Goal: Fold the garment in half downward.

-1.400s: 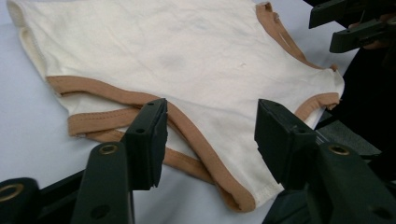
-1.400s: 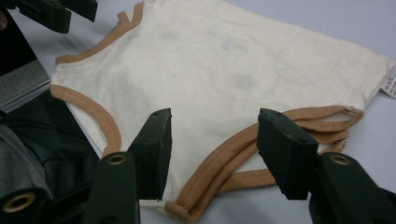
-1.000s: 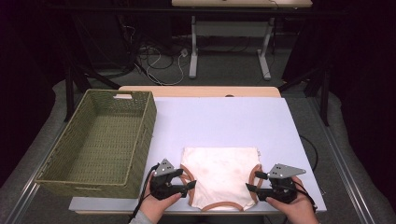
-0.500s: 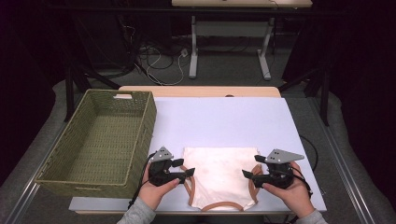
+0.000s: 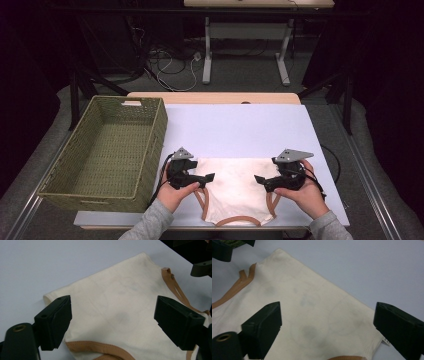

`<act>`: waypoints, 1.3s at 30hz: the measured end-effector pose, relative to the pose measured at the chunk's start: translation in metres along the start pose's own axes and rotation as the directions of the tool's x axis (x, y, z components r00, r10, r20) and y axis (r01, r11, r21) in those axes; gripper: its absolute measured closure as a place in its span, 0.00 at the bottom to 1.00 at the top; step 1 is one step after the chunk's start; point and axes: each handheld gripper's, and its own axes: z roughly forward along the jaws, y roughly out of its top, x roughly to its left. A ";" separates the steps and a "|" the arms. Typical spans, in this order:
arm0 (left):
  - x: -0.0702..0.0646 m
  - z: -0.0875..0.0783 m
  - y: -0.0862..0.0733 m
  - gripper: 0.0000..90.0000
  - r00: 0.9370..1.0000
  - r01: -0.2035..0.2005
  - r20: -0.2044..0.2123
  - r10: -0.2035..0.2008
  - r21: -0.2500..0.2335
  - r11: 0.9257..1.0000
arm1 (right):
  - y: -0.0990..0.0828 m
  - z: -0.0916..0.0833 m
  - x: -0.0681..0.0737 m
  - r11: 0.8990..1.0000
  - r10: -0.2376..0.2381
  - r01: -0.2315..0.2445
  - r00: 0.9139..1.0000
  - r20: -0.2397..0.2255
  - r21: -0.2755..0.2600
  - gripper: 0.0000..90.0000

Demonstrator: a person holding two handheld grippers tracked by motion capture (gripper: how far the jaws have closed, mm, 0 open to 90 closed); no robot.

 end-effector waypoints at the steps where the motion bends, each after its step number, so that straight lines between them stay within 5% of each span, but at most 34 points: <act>1: 0.001 0.002 0.002 0.09 1.000 0.002 0.012 -0.002 0.012 1.000 | 0.001 0.002 -0.001 1.000 0.007 -0.006 1.000 -0.009 0.005 0.02; 10: 0.010 0.016 0.017 0.00 1.000 0.014 0.004 -0.014 0.004 1.000 | 0.007 0.017 -0.010 0.999 0.040 -0.040 0.999 0.012 0.033 0.00; 19: 0.023 0.024 0.020 0.02 1.000 0.026 -0.001 -0.026 -0.015 1.000 | 0.011 0.030 -0.020 0.999 0.052 -0.052 0.997 0.064 0.001 0.14; 24: 0.027 0.029 0.019 0.12 1.000 0.010 -0.028 -0.010 -0.005 1.000 | 0.012 0.036 -0.024 0.998 0.064 -0.062 0.995 0.081 -0.024 0.20; 34: 0.041 0.030 0.018 0.27 0.999 0.039 -0.029 -0.039 0.000 0.999 | 0.007 0.044 -0.028 0.997 0.072 -0.074 0.989 0.131 0.005 0.31; 39: 0.044 0.032 0.012 0.35 0.995 0.036 -0.093 -0.035 0.010 0.999 | 0.005 0.045 -0.029 0.999 0.049 -0.052 0.988 0.149 0.011 0.36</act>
